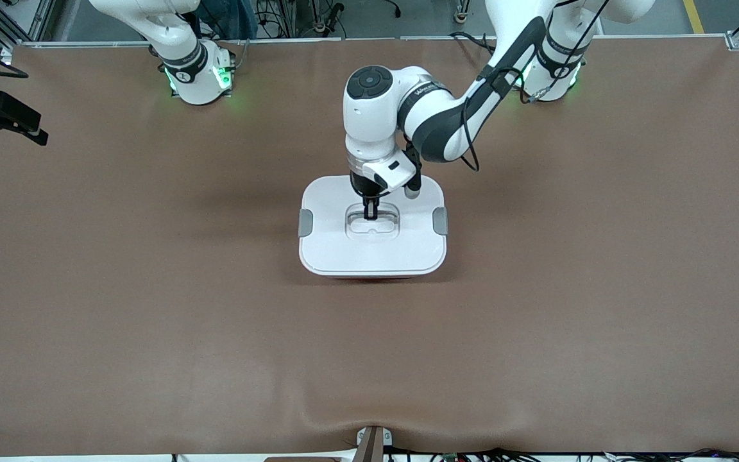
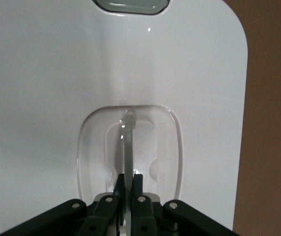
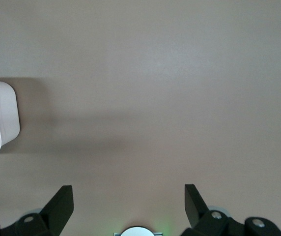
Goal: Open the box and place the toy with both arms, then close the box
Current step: 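Lower the lid onto the box and press it down with the left gripper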
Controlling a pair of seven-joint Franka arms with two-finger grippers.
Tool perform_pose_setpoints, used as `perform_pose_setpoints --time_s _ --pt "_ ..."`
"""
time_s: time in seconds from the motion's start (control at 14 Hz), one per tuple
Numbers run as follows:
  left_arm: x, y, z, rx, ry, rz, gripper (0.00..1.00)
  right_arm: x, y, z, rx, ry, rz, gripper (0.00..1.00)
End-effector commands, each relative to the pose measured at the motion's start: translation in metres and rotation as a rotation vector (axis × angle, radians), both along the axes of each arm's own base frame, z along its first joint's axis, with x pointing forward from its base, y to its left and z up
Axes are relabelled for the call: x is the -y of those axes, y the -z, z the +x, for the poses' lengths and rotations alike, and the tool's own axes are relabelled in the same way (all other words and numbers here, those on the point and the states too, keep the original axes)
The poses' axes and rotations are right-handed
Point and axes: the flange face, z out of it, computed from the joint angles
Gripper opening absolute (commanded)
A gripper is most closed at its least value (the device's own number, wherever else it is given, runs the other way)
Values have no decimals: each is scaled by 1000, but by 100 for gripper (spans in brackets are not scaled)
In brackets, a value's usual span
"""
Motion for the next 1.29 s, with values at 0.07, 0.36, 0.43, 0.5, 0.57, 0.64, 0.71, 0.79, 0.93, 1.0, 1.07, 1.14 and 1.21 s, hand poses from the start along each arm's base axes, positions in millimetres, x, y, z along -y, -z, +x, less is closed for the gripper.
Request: perform_pose_setpoints --time_s 0.07,0.36,0.43,0.5,0.57,0.64,0.71,0.79,0.93,1.0,1.07,1.14,1.21 --pt "1 -6 -2 32 28 -5 0 -2 -1 0 4 -2 -14 100" --pt "1 -1 -3 25 29 2 0 -3 -2 0 7 -4 -14 100" --pt "1 -2 -3 26 29 1 0 -2 -2 0 9 -2 -14 100" --pt "1 -1 -3 25 30 2 0 -2 -2 1 18 -2 -14 100" --pt "1 1 -3 24 38 4 0 -2 -3 2 26 -2 -15 100" --pt "1 3 -3 22 41 7 0 -2 -2 2 21 -2 -14 100" --pt "2 4 -5 21 43 8 0 -2 -2 2 20 -2 -14 100" --pt "2 6 -6 18 45 12 0 -3 -2 2 21 -4 -14 100" --pt "1 10 -7 14 46 16 0 -3 -2 2 26 -4 -15 100" --pt "2 9 -8 13 46 15 0 -2 -3 2 26 -2 -14 100" --pt "2 9 -8 13 40 12 0 -2 -2 2 24 -2 -15 100" --pt "2 9 -7 14 32 6 0 -2 -2 2 23 -2 -14 100" --pt "2 7 -6 15 28 3 0 -4 -2 2 23 -5 -14 100"
